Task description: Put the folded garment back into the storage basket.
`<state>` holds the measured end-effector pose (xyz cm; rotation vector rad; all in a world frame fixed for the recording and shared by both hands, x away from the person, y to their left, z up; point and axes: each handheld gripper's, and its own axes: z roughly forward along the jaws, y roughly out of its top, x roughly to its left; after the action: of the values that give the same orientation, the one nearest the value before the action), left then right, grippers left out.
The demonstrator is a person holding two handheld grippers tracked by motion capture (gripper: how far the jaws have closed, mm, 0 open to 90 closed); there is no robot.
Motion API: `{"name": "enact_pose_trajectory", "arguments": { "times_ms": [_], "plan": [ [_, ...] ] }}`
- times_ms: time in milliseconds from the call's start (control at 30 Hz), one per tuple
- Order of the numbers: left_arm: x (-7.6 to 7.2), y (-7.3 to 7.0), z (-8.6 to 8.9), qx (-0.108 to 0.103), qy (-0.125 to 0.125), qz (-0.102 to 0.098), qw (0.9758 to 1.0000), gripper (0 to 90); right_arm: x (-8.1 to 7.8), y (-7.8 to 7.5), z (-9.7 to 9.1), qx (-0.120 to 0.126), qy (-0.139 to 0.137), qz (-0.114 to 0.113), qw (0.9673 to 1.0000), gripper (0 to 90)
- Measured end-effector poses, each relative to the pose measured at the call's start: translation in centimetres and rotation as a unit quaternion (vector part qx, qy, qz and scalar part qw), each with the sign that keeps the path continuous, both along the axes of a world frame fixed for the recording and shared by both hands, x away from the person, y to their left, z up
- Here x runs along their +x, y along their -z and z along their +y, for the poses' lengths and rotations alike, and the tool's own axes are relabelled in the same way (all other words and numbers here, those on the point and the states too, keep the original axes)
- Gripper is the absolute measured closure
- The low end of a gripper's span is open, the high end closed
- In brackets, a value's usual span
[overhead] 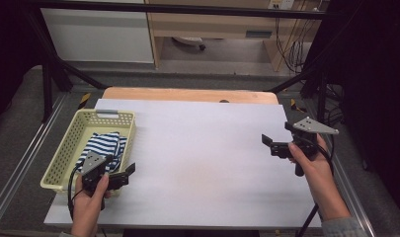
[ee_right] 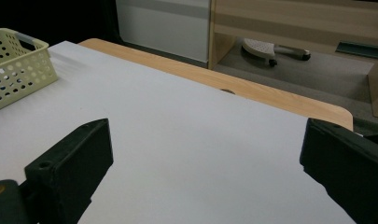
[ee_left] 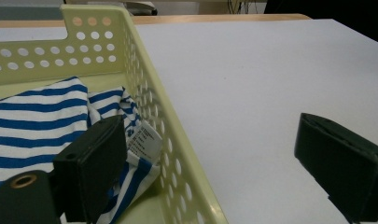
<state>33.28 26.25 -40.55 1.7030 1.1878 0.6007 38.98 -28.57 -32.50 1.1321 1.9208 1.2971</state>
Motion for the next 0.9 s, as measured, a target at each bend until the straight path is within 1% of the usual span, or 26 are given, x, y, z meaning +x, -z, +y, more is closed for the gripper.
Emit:
{"name": "enact_pose_trajectory", "arguments": {
  "times_ms": [300,400,533,633,733,833,900],
  "plan": [
    [0.0,0.0,0.0,0.001,0.001,0.000,1.0000,9.0,-0.8,1.0,-0.6,0.005,0.006,0.007,0.9999,3.1],
    [0.0,0.0,-0.1,0.001,0.001,0.001,1.0000,9.0,-0.9,1.4,-0.8,0.002,0.004,0.010,0.9999,3.2],
    [0.0,0.0,-0.1,0.001,0.001,0.001,1.0000,8.9,-1.3,1.9,-0.7,0.004,0.002,0.017,0.9999,2.8],
    [0.0,0.0,0.0,0.000,0.000,0.001,1.0000,8.8,-1.4,2.6,-0.7,0.009,0.003,0.024,0.9997,2.8],
    [0.0,0.0,0.0,-0.002,-0.002,0.002,1.0000,6.7,-1.5,3.3,-0.6,0.008,0.003,0.029,0.9995,2.3],
    [0.0,0.0,0.0,-0.001,-0.005,0.002,1.0000,4.8,-1.7,3.9,-0.6,0.007,0.014,0.026,0.9995,1.7],
    [0.0,0.0,0.0,0.000,-0.006,0.001,1.0000,4.6,-1.8,4.2,-0.6,0.005,0.017,0.027,0.9995,1.7]
  ]
}}
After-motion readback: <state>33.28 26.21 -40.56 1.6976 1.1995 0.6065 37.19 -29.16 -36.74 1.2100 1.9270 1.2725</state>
